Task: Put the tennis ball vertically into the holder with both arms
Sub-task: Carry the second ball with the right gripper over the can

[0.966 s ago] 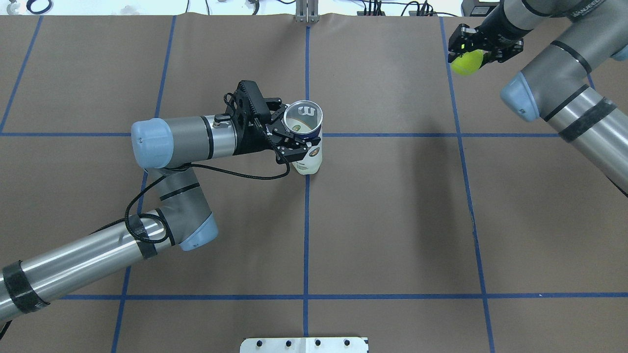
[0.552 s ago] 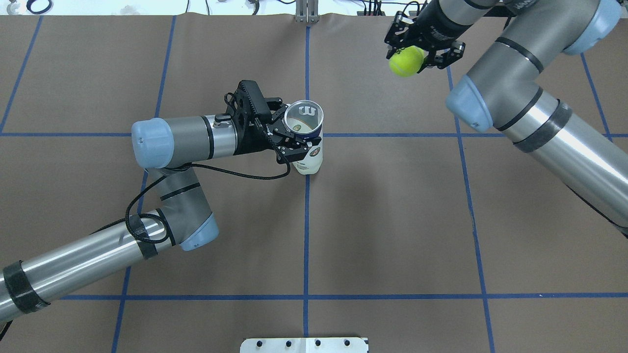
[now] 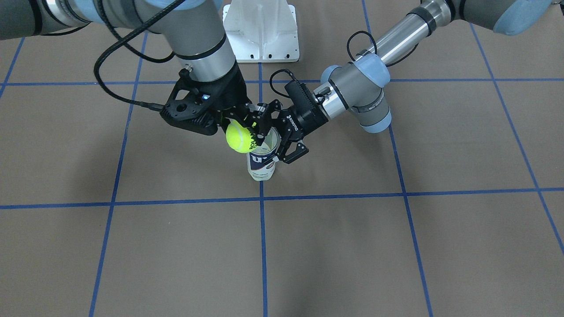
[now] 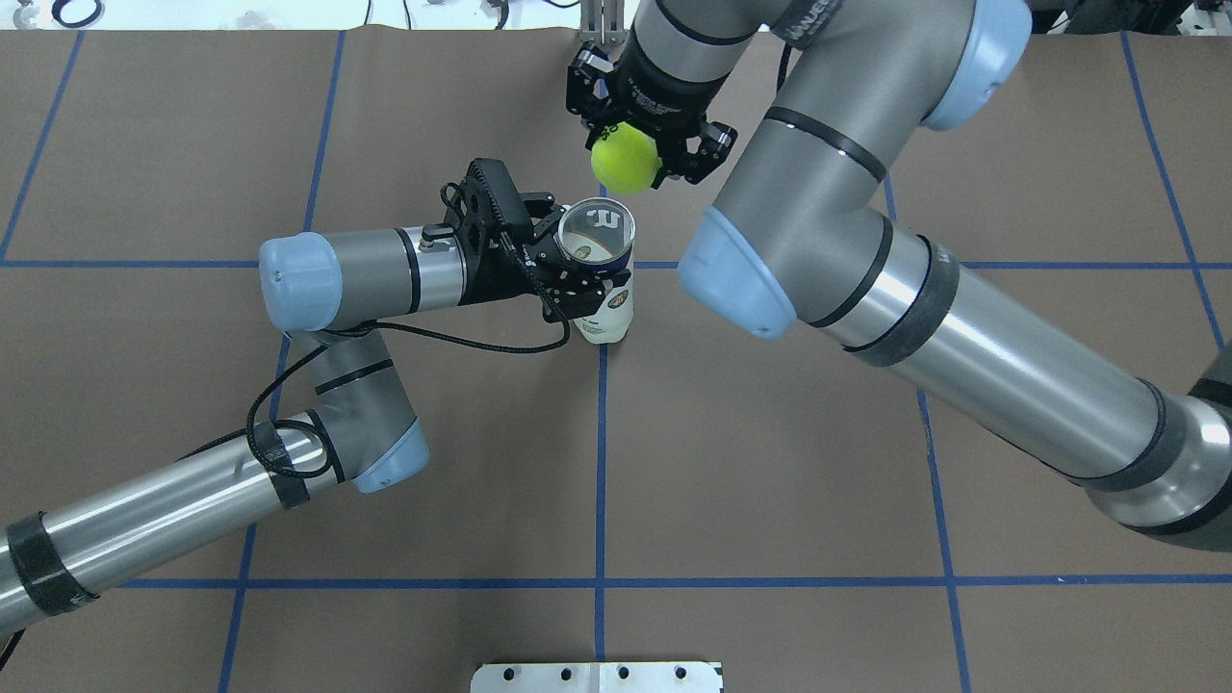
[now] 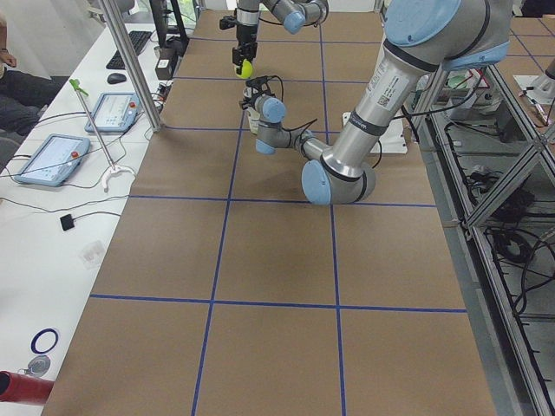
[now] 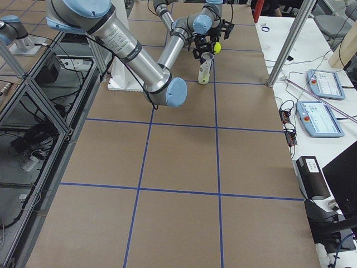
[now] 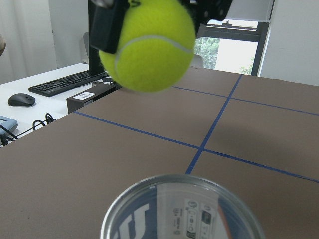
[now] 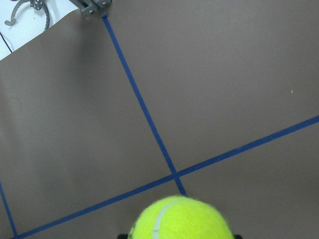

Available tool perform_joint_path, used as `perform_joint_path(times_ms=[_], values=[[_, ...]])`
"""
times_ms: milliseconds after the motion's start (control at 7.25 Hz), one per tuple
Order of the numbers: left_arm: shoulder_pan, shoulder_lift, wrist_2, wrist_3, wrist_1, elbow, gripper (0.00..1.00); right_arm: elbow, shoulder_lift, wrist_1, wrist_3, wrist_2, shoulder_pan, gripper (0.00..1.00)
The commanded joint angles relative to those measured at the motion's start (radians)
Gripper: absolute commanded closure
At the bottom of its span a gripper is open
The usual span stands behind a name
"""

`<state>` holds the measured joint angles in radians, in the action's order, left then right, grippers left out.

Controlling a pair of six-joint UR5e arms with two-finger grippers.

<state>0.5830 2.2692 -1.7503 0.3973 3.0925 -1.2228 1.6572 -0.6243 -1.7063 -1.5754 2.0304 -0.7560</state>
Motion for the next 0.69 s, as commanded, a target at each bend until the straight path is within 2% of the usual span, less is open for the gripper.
perform_joint_path(times_ms=[0,276,414,552], values=[[0.0,0.001,0.0,0.0,0.0,0.0,0.16,0.01,0.017,-0.058,-0.018,-0.071,0.066,0.81],[0.0,0.001,0.0,0.0,0.0,0.0,0.16,0.01,0.012,-0.058,-0.017,-0.104,0.079,0.22],[0.0,0.001,0.0,0.0,0.0,0.0,0.16,0.013,0.009,-0.059,-0.009,-0.111,0.083,0.01],[0.0,0.001,0.0,0.0,-0.002,0.0,0.16,0.013,0.009,-0.059,-0.005,-0.111,0.083,0.01]])
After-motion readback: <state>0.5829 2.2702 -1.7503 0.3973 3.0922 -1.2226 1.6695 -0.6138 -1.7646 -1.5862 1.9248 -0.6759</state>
